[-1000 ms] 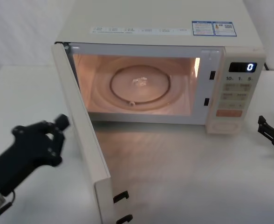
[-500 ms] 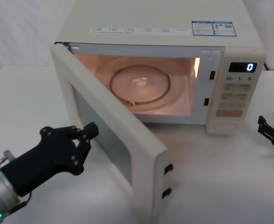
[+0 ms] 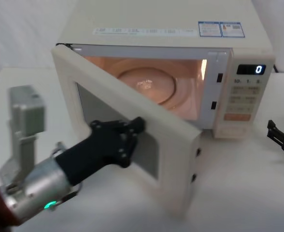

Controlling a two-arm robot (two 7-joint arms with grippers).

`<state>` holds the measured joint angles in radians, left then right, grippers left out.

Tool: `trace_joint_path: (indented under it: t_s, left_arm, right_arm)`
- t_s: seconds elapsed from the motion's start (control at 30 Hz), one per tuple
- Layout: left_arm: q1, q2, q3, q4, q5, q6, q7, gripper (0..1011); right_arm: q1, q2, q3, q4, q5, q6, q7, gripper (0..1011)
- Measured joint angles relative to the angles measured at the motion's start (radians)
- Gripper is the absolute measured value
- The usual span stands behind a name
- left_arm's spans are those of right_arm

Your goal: Press the button to open the microwave door with one hand; close the microwave door with the other hand.

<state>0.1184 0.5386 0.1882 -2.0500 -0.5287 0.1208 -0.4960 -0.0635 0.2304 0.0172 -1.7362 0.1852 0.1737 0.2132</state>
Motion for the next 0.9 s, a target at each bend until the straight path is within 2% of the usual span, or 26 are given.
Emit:
trace_joint_path:
  t_s: [0.03,0.07,0.2,0.3,0.43,0.5,0.7,0.9]
  left_arm:
    - [-0.029,-0.008,0.027,0.017,0.003,0.003,-0.005,0]
    - [-0.029,-0.008,0.027,0.017,0.003,0.003,-0.005,0]
    - [-0.109,-0.031,0.101,0.07,0.003,0.015,-0.029,0]
    - [-0.156,-0.043,0.137,0.097,-0.003,0.023,-0.044,0]
    - [-0.199,-0.055,0.166,0.124,-0.013,0.029,-0.058,0]
    - [-0.24,-0.064,0.191,0.151,-0.016,0.036,-0.067,0]
    - [-0.306,-0.079,0.226,0.196,-0.023,0.045,-0.073,0]
    - [-0.381,-0.103,0.262,0.269,-0.027,0.044,-0.066,0]
  right_arm:
    - [0.0,0.0,0.0,0.0,0.0,0.0,0.0,1002]
    - [0.0,0.0,0.0,0.0,0.0,0.0,0.0,1002]
    - [0.0,0.0,0.0,0.0,0.0,0.0,0.0,1002]
    - [0.0,0.0,0.0,0.0,0.0,0.0,0.0,1002]
    - [0.0,0.0,0.0,0.0,0.0,0.0,0.0,1002]
    - [0.0,0.0,0.0,0.0,0.0,0.0,0.0,1002]
    - [0.0,0.0,0.0,0.0,0.0,0.0,0.0,1002]
    - [0.0,0.0,0.0,0.0,0.0,0.0,0.0,1002]
